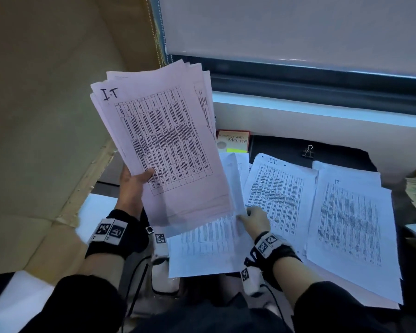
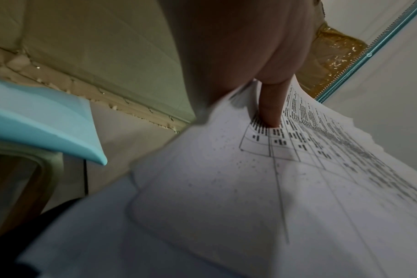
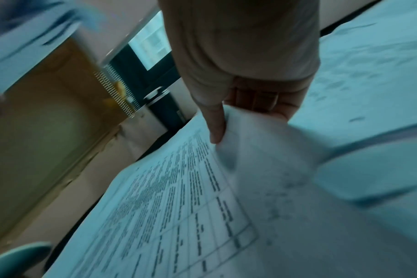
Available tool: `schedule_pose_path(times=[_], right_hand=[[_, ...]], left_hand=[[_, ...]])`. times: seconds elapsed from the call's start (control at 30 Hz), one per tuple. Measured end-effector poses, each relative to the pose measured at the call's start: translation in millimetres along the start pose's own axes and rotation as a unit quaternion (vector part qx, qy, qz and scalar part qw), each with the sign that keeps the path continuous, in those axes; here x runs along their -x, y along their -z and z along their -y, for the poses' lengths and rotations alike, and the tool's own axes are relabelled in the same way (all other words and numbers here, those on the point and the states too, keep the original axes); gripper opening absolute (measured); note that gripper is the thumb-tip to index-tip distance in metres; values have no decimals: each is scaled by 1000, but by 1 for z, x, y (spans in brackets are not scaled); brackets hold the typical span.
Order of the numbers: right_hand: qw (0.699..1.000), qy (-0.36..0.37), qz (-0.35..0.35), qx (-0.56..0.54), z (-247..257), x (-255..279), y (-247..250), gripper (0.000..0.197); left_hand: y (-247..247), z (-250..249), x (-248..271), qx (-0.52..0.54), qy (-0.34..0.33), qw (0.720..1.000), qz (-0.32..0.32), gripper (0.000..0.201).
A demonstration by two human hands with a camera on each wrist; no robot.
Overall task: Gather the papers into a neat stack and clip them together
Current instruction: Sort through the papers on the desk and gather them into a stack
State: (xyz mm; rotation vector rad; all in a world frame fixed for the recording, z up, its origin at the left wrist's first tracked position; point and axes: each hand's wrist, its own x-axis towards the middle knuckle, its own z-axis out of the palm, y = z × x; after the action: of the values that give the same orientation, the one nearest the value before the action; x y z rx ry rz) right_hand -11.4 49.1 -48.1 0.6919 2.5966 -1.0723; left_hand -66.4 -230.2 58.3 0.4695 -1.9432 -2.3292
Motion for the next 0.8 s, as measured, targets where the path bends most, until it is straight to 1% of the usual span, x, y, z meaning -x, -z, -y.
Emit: schedule_pose_path(times=[0.07,0.17,0.2,0.27,0.3,0.37,0.4,0.5,0.53,0.63,0.67,0.73,0.8], right_hand=[[1000,11,-5,-7,-9,-4,14,38],[1000,3,-3,19,-32,-10,38,41],[1000,-4,-14,27,-40,-11,46,39],[998,-30,-45,33,-57,-8,60,26],[997,-44,-59,24,-63,-4,66,23],[995,-67,-75,3,-73,3,70,32],[994,-76,-85,3,-76,4,69,34],[987,-83,-132,39,-80,2,64,21],[985,-78,-144,55,-80,1,64,21],[979,-47,-155,122,-85,1,72,37],[977,-40,-161,132,-88,2,78,38],[975,-33,-188,114,-96,4,96,32],[975,-34,-217,36,-103,3,115,29]], left_hand=[[-1,3,1,2,3,1000,7,61],[-1,10,1,1,11,1000,18,64],[-3,12,1,2,13,1000,22,65],[-9,15,3,6,15,1000,26,63],[-13,18,3,10,17,999,27,62],[-22,21,5,21,27,999,30,58],[-27,22,6,25,33,999,32,56],[-36,27,9,22,45,998,36,53],[-38,28,10,19,47,998,42,52],[-41,28,10,10,45,998,53,53],[-42,27,10,9,43,998,53,52],[-43,25,11,11,41,998,52,51],[-44,22,9,13,39,998,49,50]])
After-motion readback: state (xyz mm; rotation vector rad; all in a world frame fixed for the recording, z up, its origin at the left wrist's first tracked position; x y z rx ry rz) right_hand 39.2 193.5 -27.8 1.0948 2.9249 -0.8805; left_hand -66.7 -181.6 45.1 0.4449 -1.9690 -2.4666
